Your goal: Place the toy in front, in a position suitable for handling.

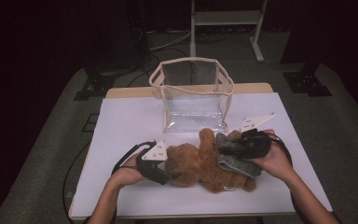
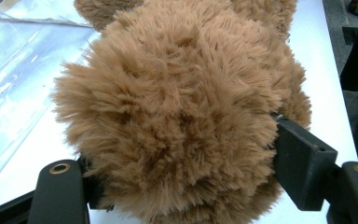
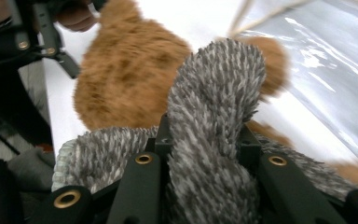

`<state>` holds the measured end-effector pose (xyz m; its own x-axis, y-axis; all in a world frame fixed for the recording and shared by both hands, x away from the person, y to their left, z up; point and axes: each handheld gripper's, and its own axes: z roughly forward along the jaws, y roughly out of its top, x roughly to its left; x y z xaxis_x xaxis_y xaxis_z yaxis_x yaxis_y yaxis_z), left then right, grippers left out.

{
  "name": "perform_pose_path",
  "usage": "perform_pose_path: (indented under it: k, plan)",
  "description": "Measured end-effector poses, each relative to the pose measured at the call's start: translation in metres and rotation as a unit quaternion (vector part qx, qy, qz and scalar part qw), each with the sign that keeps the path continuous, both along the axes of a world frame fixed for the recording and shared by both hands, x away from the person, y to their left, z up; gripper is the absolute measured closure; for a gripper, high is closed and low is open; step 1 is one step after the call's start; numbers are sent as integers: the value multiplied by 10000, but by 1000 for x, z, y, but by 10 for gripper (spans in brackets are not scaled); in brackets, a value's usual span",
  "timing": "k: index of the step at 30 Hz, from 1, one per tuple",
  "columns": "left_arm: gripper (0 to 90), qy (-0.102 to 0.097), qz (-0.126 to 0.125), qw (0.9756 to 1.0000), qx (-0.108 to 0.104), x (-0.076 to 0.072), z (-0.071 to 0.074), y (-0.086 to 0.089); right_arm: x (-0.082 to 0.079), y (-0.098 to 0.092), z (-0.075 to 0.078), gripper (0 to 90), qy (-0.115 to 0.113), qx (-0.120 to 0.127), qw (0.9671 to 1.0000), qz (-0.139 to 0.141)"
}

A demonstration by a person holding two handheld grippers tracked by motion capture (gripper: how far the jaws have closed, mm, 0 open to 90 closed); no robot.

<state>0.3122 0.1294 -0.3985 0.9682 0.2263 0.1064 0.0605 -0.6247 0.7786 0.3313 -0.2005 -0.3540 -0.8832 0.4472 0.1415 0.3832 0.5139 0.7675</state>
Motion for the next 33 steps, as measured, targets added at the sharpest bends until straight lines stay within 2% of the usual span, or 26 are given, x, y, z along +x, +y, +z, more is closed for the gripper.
perform_pose_path:
  k: [2, 4, 8, 10, 14, 16, 18, 21, 23, 25, 28, 30, 33]
  plan:
    - [269, 11, -3, 10000, -16, 0, 0, 1, -2, 11, -1, 692, -128, -149, 9998, 91]
    - [263, 47, 27, 9999, -94, 1, -1, 3, -1, 12, -3, 692, -163, -195, 9996, 88]
    - [225, 167, 55, 9998, -90, 4, -5, 9, 4, -2, -11, 693, -21, -33, 10000, -29]
    - [201, 333, 115, 9991, -218, 8, -9, 11, 5, -10, -14, 693, 50, 52, 9999, -87]
    - [192, 444, 118, 9985, -304, 10, -13, 7, 3, -19, -14, 693, 78, 111, 9997, -214]
    - [193, 445, 116, 9985, -297, 10, -13, 6, 1, -15, -10, 694, -19, 13, 9997, -223]
    - [193, 450, 115, 9983, -364, 9, -11, 3, 0, -8, -1, 694, -124, 34, 9998, -151]
    - [193, 462, 68, 9982, -374, 9, -11, 1, 0, 9, 9, 694, -282, 66, 9996, 70]
    - [192, 451, 80, 9982, -380, 9, -12, 1, 2, 21, 12, 693, -364, 46, 9992, 175]
    - [182, 420, 99, 9984, -373, 8, -14, 3, 4, 30, 8, 690, -393, -88, 9989, 227]
    - [117, 363, 167, 9987, -303, 10, -19, 3, 8, 29, -7, 685, -323, -346, 9988, 146]
    - [95, 384, 210, 9987, -250, 11, -23, 3, 11, 18, -13, 684, -160, -167, 9997, 58]
    - [78, 475, 326, 9980, -264, 14, -30, 2, 11, 3, -18, 685, -22, -30, 10000, -40]
